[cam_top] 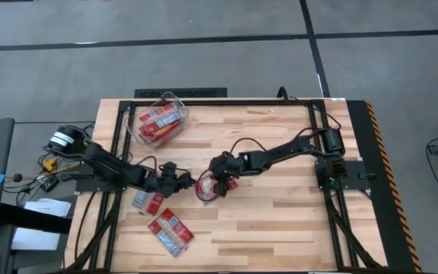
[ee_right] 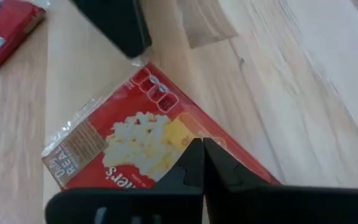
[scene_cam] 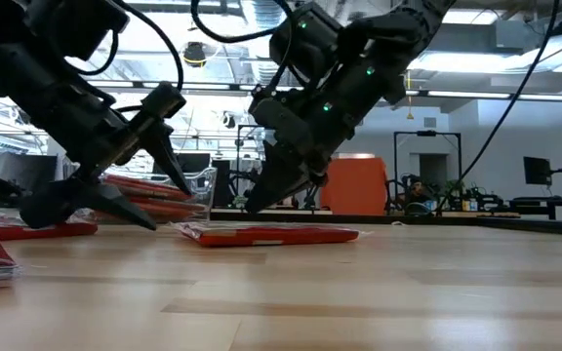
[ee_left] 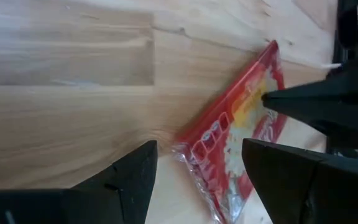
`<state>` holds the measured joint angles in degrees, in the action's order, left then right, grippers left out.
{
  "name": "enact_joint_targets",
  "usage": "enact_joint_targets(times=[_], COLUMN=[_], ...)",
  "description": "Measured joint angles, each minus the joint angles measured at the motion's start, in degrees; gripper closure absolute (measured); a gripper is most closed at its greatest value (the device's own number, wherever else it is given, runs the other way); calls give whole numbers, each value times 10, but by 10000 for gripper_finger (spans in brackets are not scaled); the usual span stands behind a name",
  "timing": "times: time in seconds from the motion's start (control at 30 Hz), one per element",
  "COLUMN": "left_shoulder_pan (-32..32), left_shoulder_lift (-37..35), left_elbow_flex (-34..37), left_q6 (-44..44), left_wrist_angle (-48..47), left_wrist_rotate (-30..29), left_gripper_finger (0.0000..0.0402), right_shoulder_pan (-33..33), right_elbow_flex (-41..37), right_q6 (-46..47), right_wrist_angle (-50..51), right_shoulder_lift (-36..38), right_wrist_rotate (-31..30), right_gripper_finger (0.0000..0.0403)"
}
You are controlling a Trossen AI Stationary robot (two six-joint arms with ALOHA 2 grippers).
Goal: Sort popcorn bags into baskets
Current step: Put the red popcorn bag into the transparent bin
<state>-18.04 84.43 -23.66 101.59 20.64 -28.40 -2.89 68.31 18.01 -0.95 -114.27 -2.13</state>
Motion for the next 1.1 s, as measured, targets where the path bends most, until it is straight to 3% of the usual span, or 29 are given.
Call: enact_joint_targets(times=[0.2, 0.4, 1.1], left_shoulder_pan=[0, 0, 4], left_shoulder_lift=[16, 25, 77], left_elbow_flex=[-5, -22, -61], left_q6=[1, -7, -3], left_wrist_angle=[11, 4, -6], left_wrist_rotate=[-2, 1, -4], left_gripper_finger=[178, 178, 184], right_shoulder_pan=[-47, -66, -18], right_elbow_flex=[6, 5, 4], right_q6=[-50, -34, -29], right_wrist_angle=[20, 9, -57], right_shoulder_lift=[52, -4, -47], right_wrist_rotate=[0, -3, 35], right_gripper_finger=[387, 389, 377])
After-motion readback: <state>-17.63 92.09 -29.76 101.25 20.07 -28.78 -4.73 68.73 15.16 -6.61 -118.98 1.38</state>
